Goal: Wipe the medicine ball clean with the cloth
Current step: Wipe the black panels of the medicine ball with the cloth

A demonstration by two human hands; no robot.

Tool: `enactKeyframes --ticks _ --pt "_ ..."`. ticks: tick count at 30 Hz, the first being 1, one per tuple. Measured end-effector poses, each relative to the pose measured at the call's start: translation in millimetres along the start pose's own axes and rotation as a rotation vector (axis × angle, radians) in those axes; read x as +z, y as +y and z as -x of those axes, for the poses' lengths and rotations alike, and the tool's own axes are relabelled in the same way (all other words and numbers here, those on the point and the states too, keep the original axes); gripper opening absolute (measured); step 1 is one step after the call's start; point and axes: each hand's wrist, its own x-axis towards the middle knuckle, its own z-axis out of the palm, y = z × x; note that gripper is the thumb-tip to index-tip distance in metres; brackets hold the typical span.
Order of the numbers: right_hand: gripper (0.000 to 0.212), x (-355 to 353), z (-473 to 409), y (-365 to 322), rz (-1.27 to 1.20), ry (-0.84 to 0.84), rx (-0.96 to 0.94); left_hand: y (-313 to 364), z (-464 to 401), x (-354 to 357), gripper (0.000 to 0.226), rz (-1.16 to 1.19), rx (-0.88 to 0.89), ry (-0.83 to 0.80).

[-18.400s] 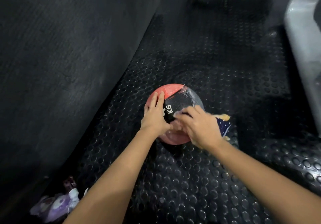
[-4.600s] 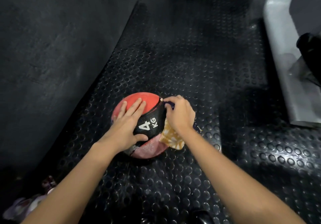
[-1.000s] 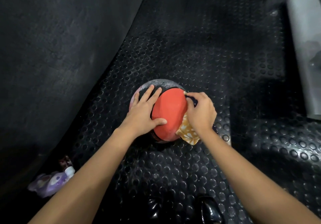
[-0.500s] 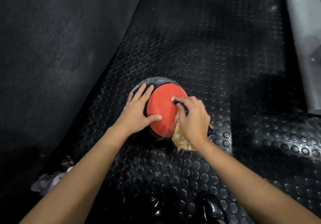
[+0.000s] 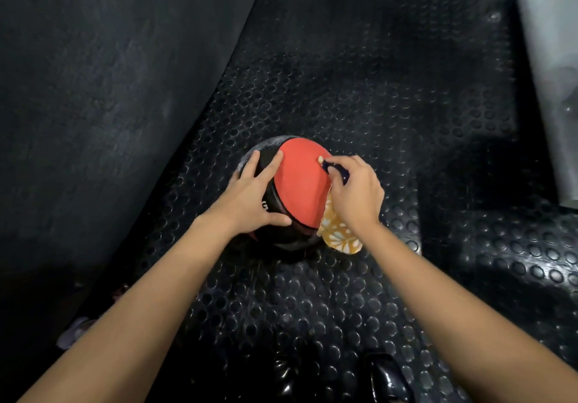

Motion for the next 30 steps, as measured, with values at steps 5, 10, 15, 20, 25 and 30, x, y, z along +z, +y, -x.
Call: enactKeyframes --ticks 5,10,15,20,25,30 --pt "0.020 -6 -34 -3 0.081 -0.111 -0.035 10 -7 10 0.116 -0.069 0.076 0.072" --pt "0.020 -3 -16 -9 0.039 -0.042 -0.063 6 -20 9 0.118 -0.091 0.069 0.088" --pt "0.022 6 8 3 -0.038 0.034 -0.025 12 -22 -7 0.114 -0.009 0.035 0.053" --pt "0.022 8 1 -4 -0.103 0.044 0.146 10 -20 -8 0.114 0.019 0.015 0.064" --pt "0.021 9 19 -1 -0.087 0.074 0.037 14 -12 -3 0.111 0.021 0.022 0.078" --pt "0.021 12 30 -13 -0.095 0.092 0.029 8 -14 4 0.113 0.034 0.026 0.122"
